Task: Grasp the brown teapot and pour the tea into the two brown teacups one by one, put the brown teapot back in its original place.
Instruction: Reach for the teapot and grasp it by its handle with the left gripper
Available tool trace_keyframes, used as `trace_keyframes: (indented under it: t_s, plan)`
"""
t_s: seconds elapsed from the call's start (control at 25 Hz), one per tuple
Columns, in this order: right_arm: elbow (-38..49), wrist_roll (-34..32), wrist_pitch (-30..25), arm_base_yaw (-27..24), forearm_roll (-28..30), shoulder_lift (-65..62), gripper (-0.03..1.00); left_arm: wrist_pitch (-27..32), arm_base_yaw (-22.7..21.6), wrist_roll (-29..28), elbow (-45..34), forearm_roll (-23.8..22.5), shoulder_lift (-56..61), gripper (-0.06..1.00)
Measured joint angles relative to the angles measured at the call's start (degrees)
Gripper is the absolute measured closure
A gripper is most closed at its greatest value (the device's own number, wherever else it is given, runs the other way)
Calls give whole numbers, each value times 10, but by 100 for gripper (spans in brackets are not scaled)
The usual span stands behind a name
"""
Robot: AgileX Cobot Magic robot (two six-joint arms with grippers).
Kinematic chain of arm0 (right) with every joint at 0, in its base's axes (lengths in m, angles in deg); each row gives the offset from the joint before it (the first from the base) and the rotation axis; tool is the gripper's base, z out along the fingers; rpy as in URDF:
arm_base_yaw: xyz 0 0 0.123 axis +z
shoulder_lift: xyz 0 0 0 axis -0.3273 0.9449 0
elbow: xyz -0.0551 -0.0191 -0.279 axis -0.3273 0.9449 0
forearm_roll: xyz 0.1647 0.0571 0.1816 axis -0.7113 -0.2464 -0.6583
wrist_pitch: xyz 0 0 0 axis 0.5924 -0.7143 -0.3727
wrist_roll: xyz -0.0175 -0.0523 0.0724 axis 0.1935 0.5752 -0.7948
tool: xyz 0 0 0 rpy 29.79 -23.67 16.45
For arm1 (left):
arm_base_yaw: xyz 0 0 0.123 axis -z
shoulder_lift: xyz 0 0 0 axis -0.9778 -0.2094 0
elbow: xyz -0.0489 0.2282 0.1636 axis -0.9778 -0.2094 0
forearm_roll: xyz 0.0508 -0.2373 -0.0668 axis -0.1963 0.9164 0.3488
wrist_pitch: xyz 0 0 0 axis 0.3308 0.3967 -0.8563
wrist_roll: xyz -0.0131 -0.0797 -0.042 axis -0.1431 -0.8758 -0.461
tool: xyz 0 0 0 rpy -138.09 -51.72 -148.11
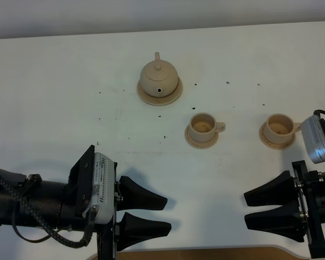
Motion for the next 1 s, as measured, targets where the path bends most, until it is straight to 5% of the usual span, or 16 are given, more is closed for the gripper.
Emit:
trace_keyframes:
  t_s: [0.84, 1.0]
  plan:
    - [0, 0, 0, 0, 0, 0, 51, 8, 0, 0, 0, 0, 0, 52]
    - [0, 0, 0, 0, -16, 0, 51, 14, 0, -52, 9, -5, -1, 52]
